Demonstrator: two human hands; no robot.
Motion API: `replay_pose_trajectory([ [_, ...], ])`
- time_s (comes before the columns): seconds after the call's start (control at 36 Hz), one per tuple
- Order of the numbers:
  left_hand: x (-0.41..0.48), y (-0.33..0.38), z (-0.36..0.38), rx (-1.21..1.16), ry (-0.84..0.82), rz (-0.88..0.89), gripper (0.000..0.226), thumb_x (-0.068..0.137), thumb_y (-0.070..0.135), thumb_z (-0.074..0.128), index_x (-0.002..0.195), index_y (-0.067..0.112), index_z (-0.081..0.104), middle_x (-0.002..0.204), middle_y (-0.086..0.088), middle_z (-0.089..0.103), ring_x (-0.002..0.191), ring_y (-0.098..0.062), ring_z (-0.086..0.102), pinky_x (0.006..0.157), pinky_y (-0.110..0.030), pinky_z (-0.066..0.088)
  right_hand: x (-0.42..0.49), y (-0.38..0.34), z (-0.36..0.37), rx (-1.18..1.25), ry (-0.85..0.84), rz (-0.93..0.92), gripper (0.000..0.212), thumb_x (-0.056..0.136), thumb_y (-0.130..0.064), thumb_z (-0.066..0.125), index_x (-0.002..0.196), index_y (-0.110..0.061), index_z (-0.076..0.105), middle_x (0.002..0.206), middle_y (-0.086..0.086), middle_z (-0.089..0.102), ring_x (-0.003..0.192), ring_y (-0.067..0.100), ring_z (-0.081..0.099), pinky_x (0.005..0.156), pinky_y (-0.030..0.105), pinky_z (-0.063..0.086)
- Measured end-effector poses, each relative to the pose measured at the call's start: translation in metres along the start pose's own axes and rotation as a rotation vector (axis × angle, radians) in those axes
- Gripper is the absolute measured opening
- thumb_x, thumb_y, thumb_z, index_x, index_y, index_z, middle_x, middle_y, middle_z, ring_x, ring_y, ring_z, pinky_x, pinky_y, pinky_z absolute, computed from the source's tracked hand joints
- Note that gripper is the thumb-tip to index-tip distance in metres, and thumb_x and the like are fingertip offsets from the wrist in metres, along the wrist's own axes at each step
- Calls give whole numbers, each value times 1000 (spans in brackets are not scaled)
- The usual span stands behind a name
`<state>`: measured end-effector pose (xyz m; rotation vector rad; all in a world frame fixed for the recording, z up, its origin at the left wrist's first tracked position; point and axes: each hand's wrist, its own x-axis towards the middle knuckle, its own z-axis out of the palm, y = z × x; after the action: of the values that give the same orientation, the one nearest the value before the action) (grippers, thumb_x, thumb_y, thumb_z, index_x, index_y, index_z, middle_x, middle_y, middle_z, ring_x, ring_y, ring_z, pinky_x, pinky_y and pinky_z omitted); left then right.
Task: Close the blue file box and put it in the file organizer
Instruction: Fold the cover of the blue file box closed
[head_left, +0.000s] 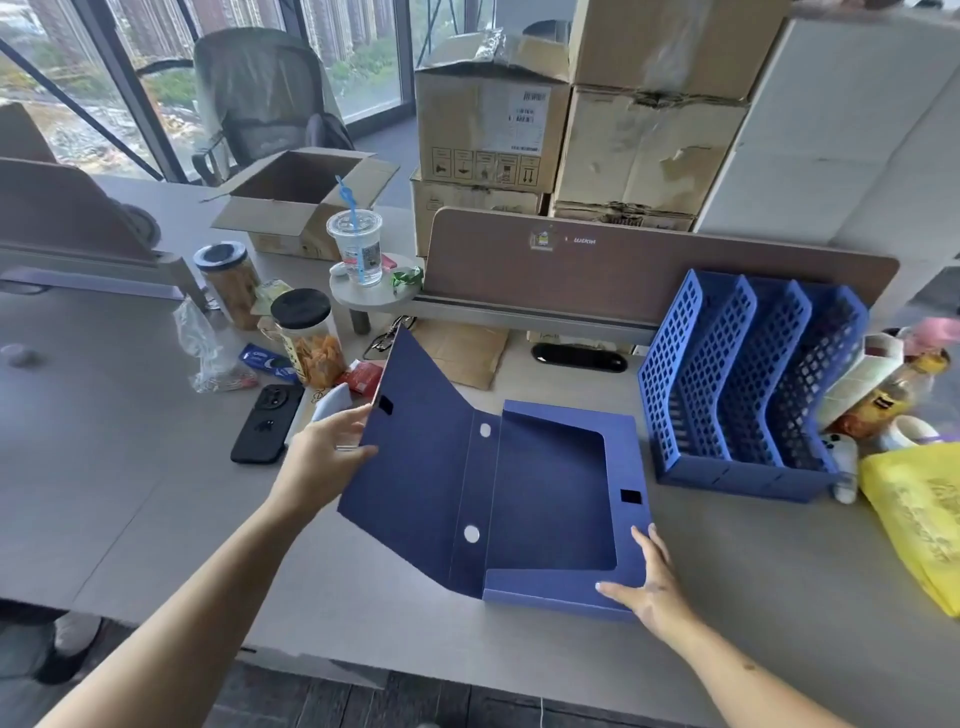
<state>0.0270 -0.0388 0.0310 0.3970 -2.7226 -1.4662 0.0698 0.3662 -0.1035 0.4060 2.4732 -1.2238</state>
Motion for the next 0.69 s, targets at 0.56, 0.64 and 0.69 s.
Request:
replay_pose_trajectory([
  [0.56,-16,53,155,-61,-409,136,76,84,51,68,151,39,33,153,19,38,141,-7,37,113,-28,31,-31,-117,-29,543,-57,-261,50,90,-55,49,139,-46,41,135,-31,48,135,-1,39,118,32,25],
  [0.64,-9,38,173,-9,-402,48,96,75,58,74,154,34,26,162,10,27,149,-13,27,119,-37,25,-36,-113,-32,557,-28,-251,48,97,-39,48,144,-36,40,141,-23,44,130,-2,40,102,14,32],
  [0.69,-7,28,183,45,-398,-36,106,71,63,75,156,33,19,165,6,19,151,-17,20,121,-45,19,-37,-108,-33,572,-14,-237,51,96,-30,53,145,-31,40,138,-13,49,124,1,47,85,1,41],
])
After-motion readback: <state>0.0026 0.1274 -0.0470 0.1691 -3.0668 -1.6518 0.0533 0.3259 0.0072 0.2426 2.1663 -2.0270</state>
